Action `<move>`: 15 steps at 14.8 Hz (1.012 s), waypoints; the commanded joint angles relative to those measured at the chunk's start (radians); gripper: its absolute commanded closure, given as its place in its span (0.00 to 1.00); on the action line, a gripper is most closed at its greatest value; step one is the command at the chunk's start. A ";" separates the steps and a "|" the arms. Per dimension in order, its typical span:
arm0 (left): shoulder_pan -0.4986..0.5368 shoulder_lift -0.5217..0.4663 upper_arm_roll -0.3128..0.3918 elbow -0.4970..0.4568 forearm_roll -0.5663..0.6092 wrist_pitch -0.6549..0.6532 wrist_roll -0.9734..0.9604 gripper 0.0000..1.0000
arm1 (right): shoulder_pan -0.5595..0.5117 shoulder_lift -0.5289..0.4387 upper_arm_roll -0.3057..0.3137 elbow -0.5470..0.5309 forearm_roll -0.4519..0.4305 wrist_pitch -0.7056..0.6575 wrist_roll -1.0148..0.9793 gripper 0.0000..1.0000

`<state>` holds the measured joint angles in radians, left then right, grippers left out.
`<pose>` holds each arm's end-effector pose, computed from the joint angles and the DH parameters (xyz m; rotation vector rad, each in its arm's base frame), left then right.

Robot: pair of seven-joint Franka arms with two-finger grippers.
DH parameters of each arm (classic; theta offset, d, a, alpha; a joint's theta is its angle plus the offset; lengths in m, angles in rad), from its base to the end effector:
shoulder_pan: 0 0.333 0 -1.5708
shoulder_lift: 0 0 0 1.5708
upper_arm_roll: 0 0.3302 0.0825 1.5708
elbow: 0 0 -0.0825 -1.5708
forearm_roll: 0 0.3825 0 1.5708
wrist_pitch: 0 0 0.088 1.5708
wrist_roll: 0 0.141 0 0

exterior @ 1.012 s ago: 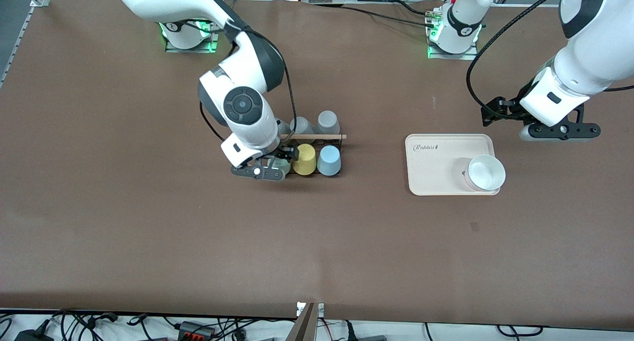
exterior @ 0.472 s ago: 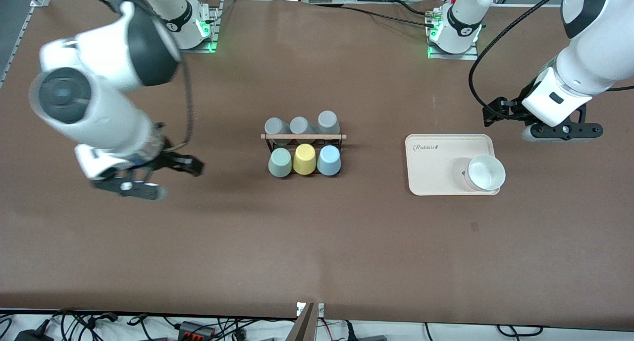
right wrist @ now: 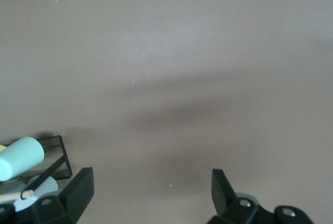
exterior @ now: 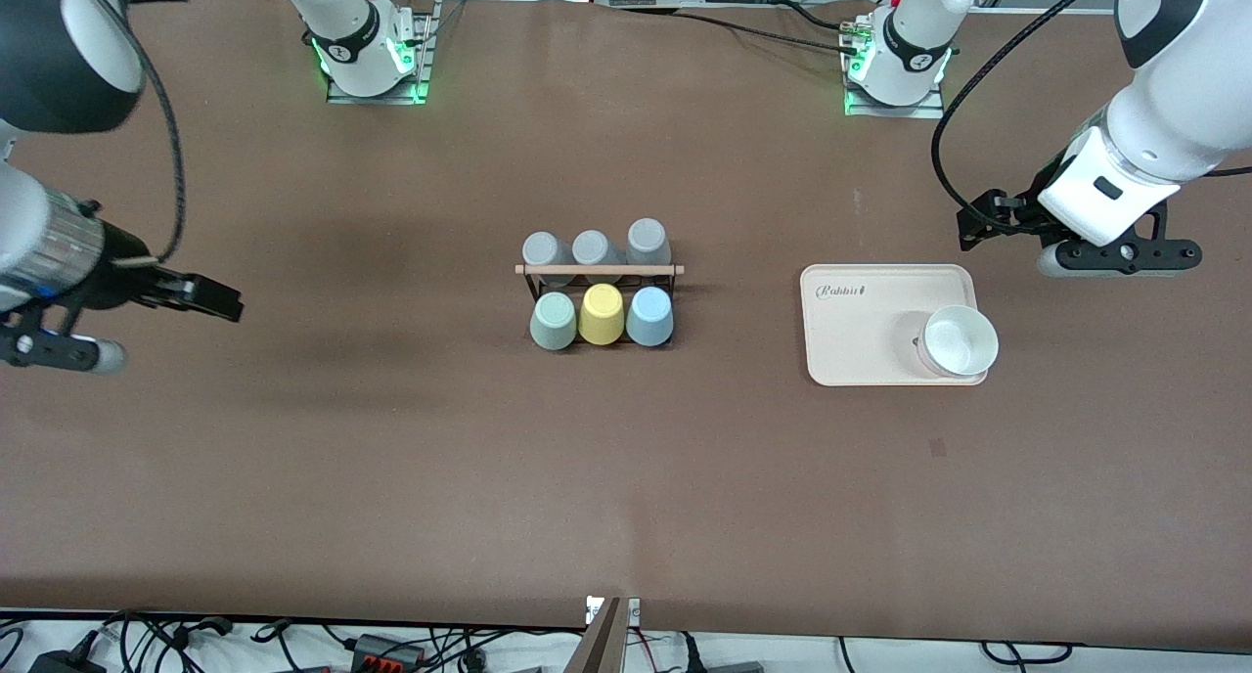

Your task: Hang scattered cups on rack with three cups

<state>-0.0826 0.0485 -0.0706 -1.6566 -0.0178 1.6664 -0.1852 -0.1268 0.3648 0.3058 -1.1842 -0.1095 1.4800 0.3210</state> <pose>0.5640 -0.0887 0.5451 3.1262 0.0532 -0.0650 0.6482 0.0628 0.5641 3.1155 -0.2578 -0.0809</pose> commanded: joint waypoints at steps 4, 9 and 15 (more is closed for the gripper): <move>0.000 0.004 0.000 0.017 -0.010 -0.010 0.001 0.00 | -0.053 -0.286 0.013 -0.314 0.090 0.082 -0.074 0.00; 0.000 0.002 0.000 0.017 -0.010 -0.011 0.001 0.00 | -0.059 -0.314 0.013 -0.318 0.091 0.066 -0.118 0.00; 0.001 0.004 0.000 0.018 -0.010 -0.010 0.003 0.00 | 0.060 -0.348 -0.126 -0.334 0.091 0.057 -0.119 0.00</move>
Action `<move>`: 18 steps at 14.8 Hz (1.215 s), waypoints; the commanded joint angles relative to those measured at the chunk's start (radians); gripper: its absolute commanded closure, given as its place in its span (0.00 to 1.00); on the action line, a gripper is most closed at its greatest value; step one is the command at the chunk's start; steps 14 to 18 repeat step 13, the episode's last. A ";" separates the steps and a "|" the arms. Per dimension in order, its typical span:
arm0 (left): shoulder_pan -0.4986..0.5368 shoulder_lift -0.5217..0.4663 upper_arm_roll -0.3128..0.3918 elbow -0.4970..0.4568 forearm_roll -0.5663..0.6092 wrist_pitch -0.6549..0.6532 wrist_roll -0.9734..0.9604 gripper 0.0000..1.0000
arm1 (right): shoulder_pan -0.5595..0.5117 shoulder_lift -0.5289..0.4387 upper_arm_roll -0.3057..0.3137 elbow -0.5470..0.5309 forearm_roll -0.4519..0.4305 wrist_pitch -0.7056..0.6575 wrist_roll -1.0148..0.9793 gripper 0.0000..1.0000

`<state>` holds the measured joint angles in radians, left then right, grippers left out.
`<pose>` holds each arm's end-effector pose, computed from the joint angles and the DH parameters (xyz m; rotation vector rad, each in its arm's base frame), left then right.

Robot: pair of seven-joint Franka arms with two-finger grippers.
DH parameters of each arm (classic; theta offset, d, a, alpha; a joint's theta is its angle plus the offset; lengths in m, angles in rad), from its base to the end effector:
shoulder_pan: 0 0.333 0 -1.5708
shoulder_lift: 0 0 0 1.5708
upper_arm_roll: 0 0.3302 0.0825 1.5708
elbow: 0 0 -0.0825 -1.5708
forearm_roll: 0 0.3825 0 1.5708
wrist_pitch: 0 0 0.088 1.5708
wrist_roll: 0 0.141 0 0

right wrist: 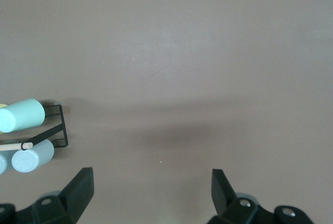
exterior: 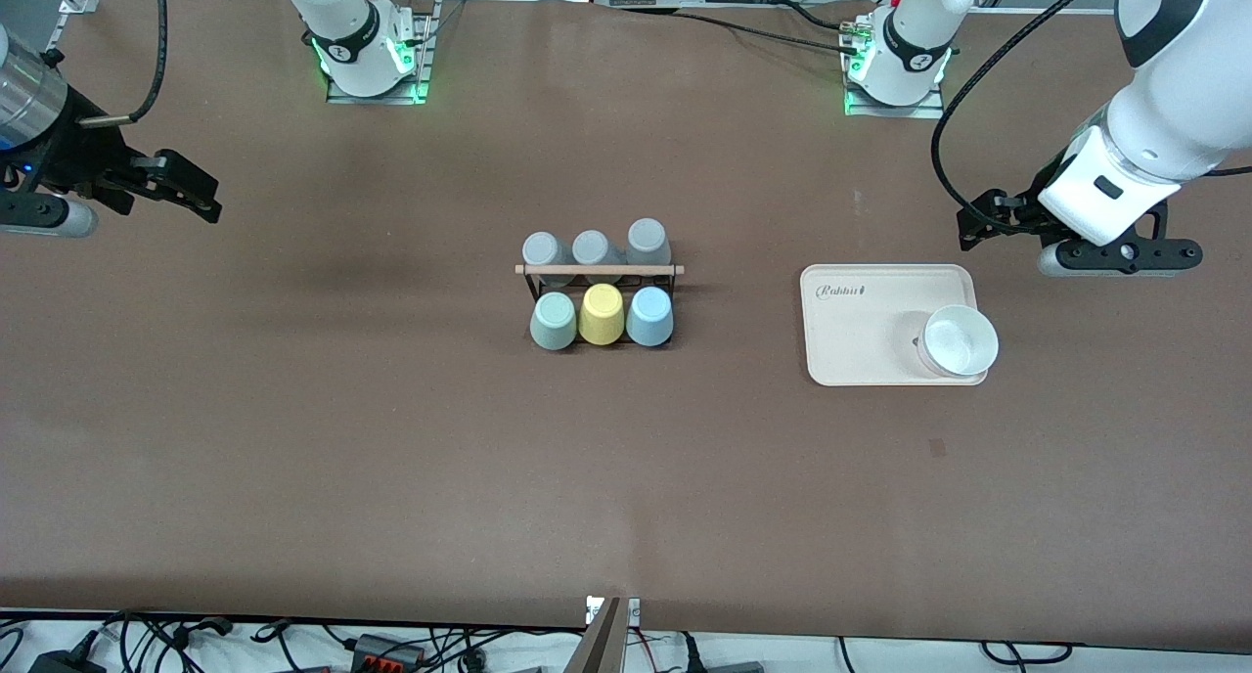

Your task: Hang scattered cups on rack with three cups

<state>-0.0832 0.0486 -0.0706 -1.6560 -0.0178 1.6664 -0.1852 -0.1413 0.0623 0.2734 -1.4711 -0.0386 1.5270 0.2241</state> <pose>0.5641 -0.0890 0.5454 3.1261 0.0523 -0.0643 0.5649 0.0644 0.6139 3.1160 -0.1467 -0.0003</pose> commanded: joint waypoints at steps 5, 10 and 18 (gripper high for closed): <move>0.002 0.004 0.000 0.018 -0.010 -0.010 0.003 0.00 | 0.216 -0.122 -0.244 -0.165 0.020 0.079 -0.023 0.00; 0.003 0.004 0.000 0.018 -0.010 -0.010 0.004 0.00 | 0.230 -0.139 -0.258 -0.184 0.014 0.098 -0.052 0.00; 0.003 0.004 -0.001 0.018 -0.010 -0.010 0.004 0.00 | 0.229 -0.133 -0.257 -0.178 0.016 0.099 -0.057 0.00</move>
